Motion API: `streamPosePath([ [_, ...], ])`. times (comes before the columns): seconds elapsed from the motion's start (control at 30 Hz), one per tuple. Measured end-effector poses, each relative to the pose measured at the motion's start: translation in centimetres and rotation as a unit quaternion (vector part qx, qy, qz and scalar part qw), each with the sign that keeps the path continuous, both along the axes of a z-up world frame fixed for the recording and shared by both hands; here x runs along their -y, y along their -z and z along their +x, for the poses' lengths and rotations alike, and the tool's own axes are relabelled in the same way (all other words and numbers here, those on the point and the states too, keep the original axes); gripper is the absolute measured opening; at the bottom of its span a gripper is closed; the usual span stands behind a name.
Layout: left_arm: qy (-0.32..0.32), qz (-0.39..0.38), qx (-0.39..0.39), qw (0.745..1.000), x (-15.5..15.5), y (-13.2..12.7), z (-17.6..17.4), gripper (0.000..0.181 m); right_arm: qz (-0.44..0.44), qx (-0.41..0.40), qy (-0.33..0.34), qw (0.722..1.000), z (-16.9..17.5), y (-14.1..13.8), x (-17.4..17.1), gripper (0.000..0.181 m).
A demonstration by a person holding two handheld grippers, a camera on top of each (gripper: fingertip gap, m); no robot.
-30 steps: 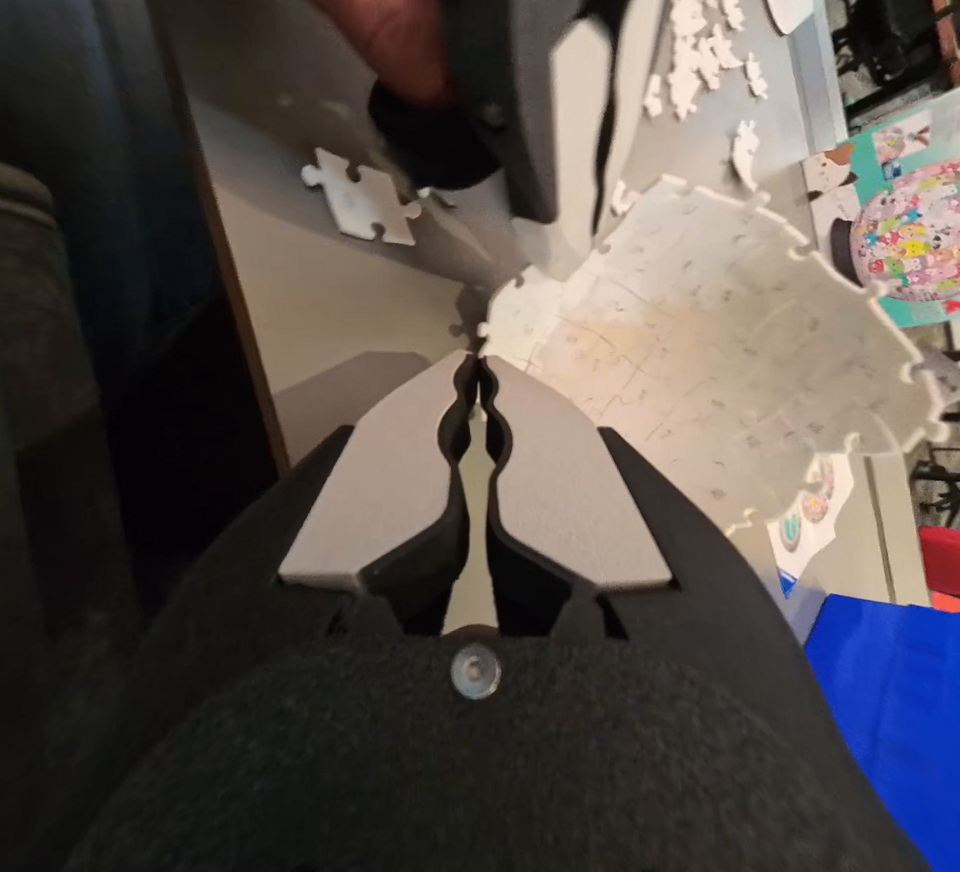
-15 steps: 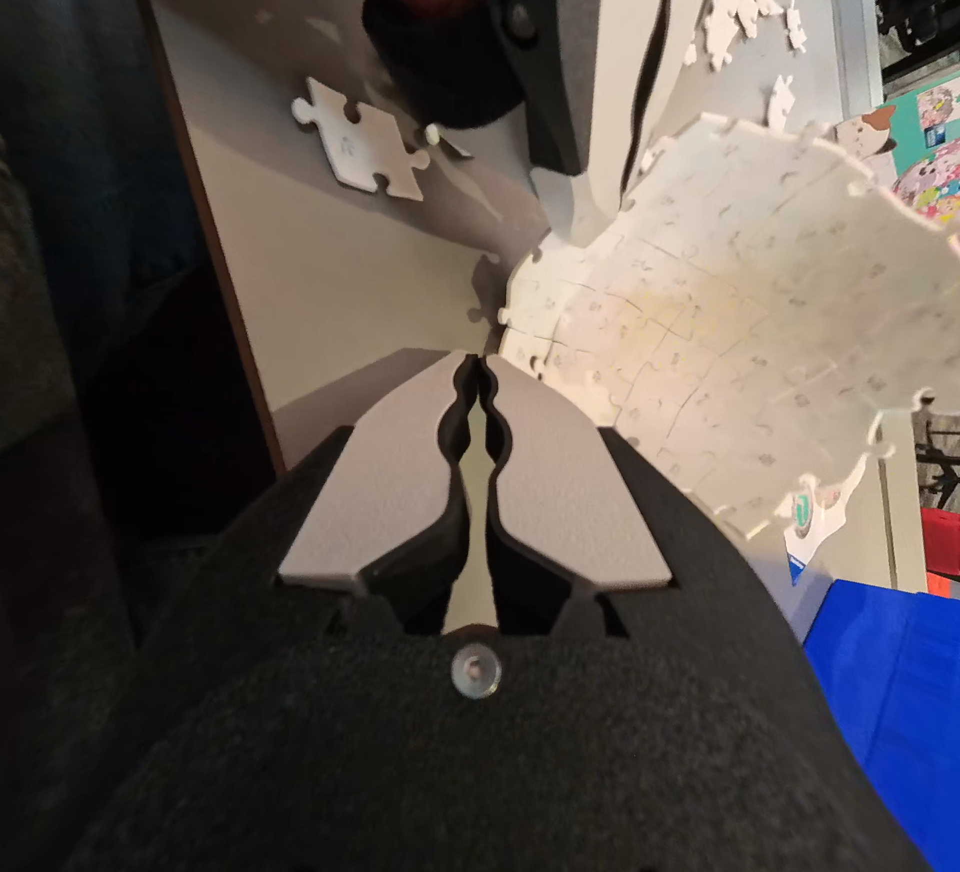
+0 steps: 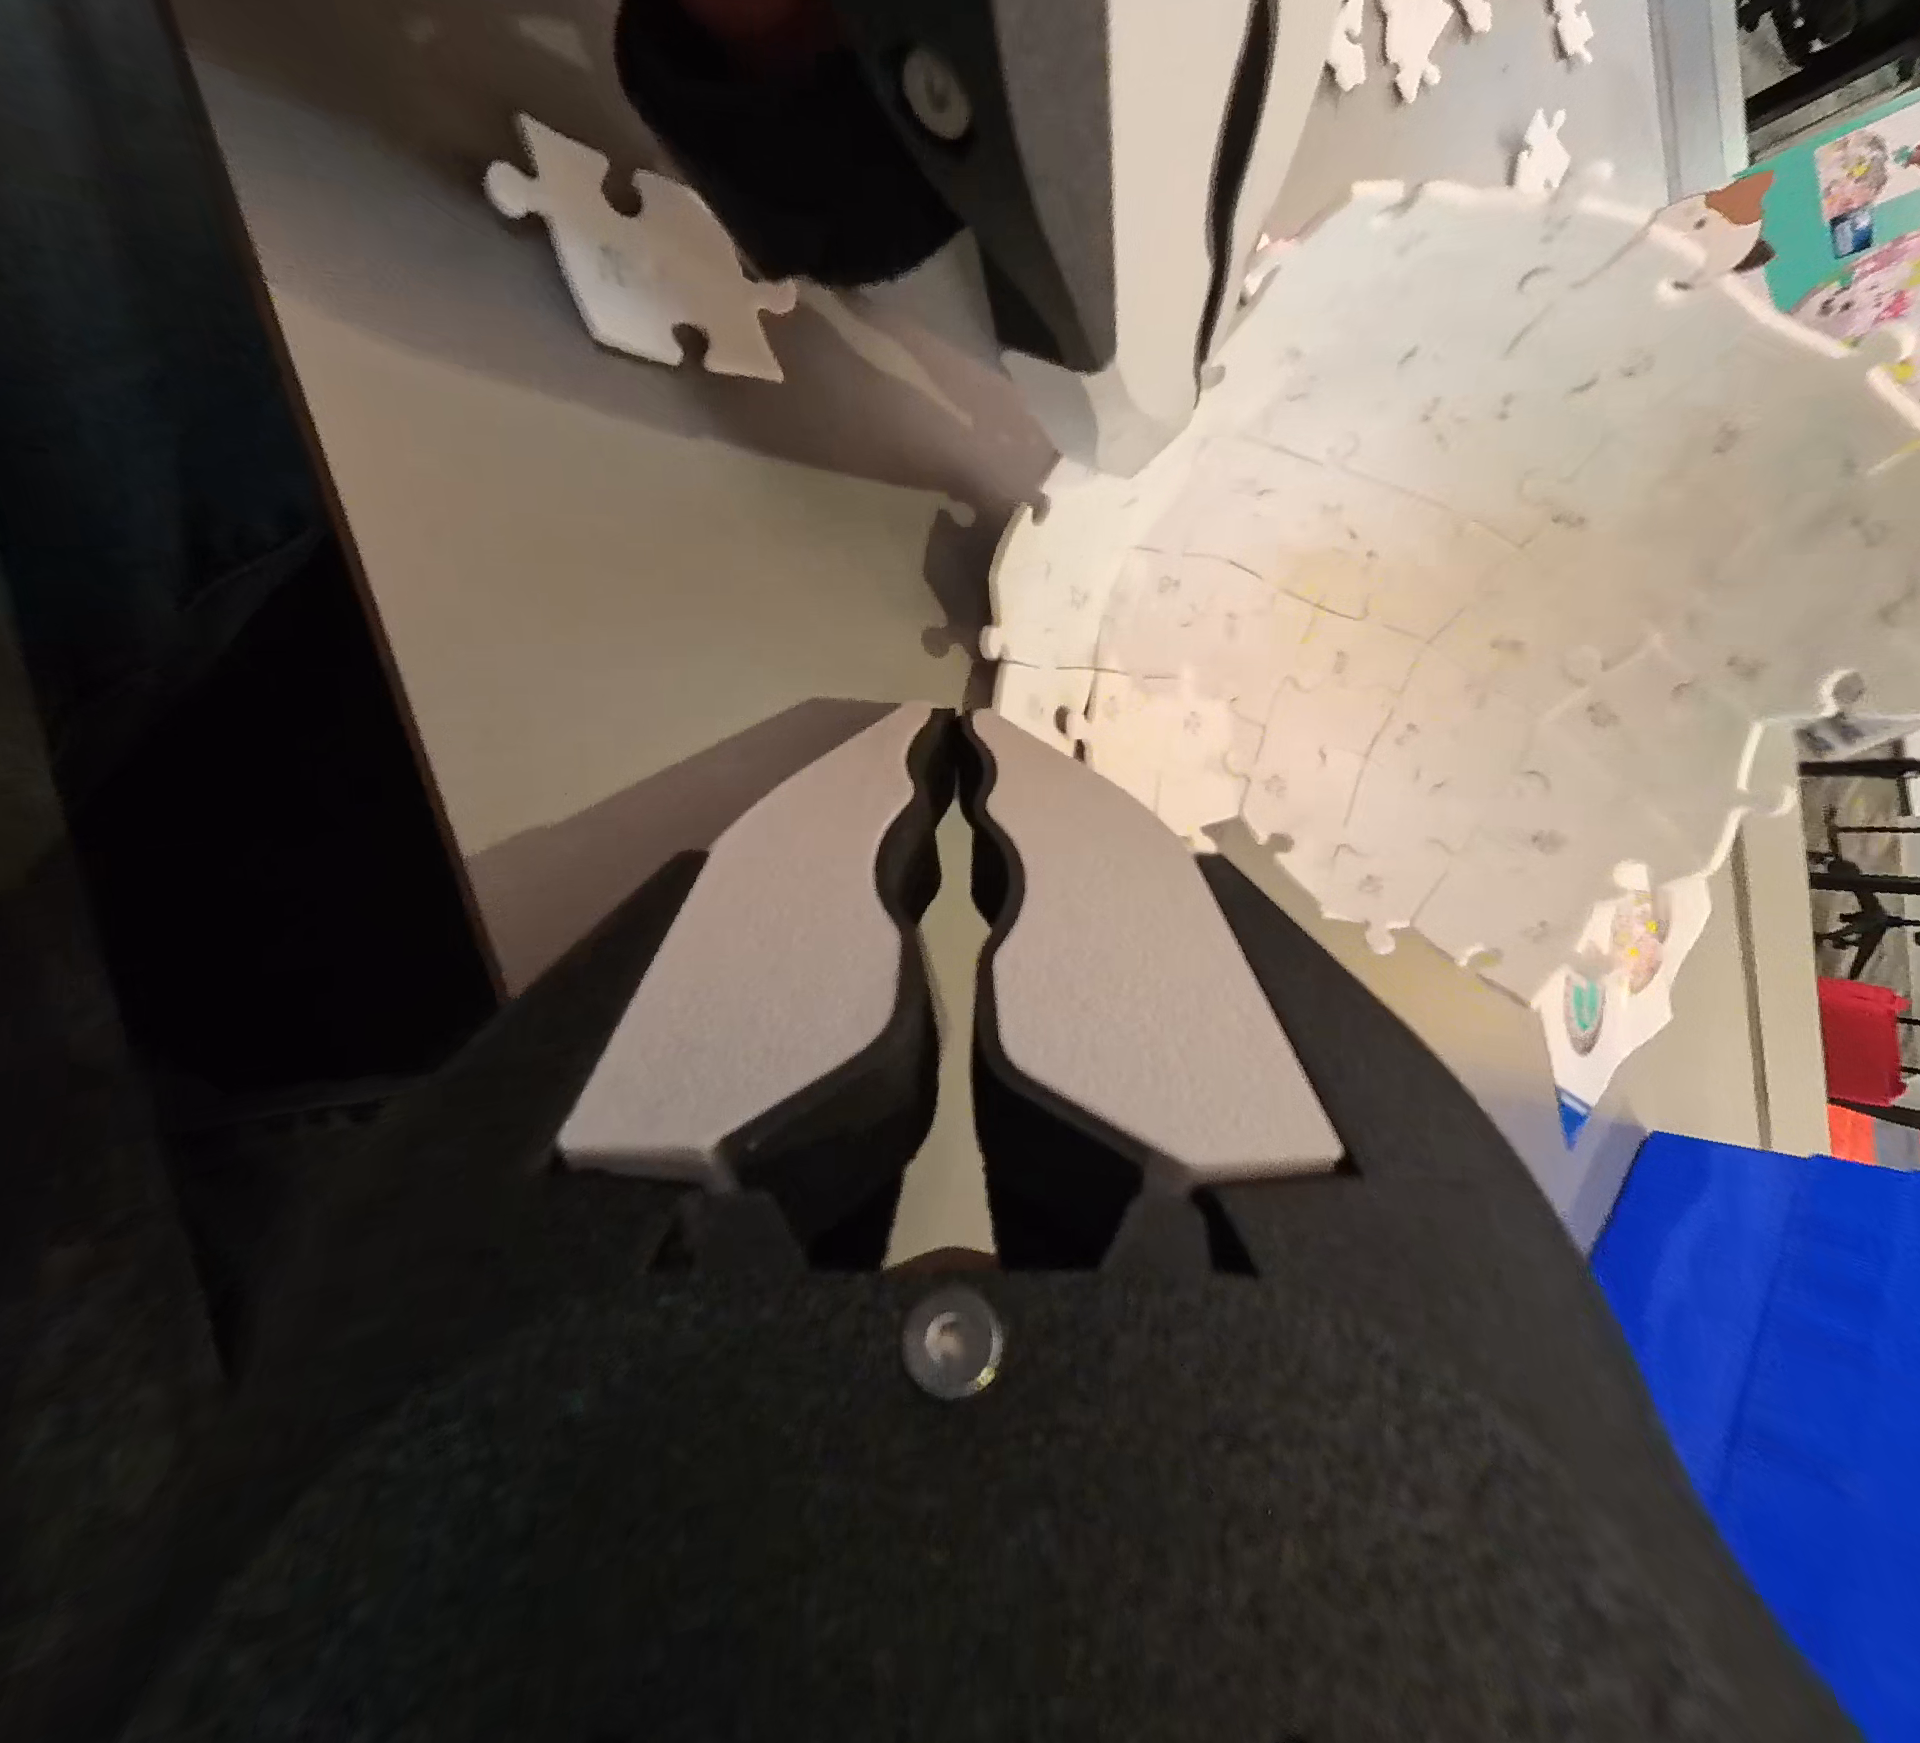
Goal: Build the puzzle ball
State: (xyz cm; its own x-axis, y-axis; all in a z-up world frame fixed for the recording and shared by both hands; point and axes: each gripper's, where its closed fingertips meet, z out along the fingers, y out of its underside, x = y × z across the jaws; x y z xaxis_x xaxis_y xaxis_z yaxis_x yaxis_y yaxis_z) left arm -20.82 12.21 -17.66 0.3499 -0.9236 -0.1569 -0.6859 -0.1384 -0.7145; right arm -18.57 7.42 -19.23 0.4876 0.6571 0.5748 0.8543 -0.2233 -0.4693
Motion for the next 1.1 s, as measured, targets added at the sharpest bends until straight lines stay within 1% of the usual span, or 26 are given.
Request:
streamPosePath([
  [0.13,-0.015,0.004,-0.001,1.000,0.2,0.0,0.1,0.005,0.014,0.017,0.006,1.000,0.5,-0.1,-0.3,0.000],
  [0.17,-0.017,0.006,-0.002,1.000,0.2,-0.1,0.1,0.005,0.016,0.017,0.006,1.000,0.6,-0.1,-0.3,0.003],
  [0.37,-0.014,0.021,-0.001,1.000,0.5,-0.3,0.6,0.007,0.021,-0.003,0.013,1.000,1.4,-0.3,-0.4,0.001],
  [0.53,-0.009,0.028,-0.004,1.000,1.0,-0.5,0.6,0.007,0.026,-0.003,0.010,1.000,1.8,-0.3,-0.3,0.000],
  [0.77,-0.006,0.019,0.003,1.000,1.6,-0.7,0.7,0.010,0.061,0.053,-0.022,0.996,2.3,-0.4,-0.4,0.000],
  [0.9,-0.001,0.027,0.002,1.000,2.0,-1.0,0.7,0.013,0.075,0.069,-0.030,0.994,2.5,-0.6,-0.4,0.000],
  [0.97,-0.002,0.029,0.001,1.000,2.1,-1.2,0.4,0.017,0.073,0.064,-0.029,0.995,2.6,-0.6,-0.5,0.000],
  [1.0,-0.004,0.030,-0.003,1.000,2.1,-1.1,0.2,0.024,0.075,0.068,-0.025,0.995,2.8,-0.7,-0.6,0.000],
  [1.1,-0.010,0.036,-0.020,0.999,1.8,-0.8,-0.8,0.027,0.081,0.072,-0.026,0.994,3.0,-0.7,-0.8,0.000],
])
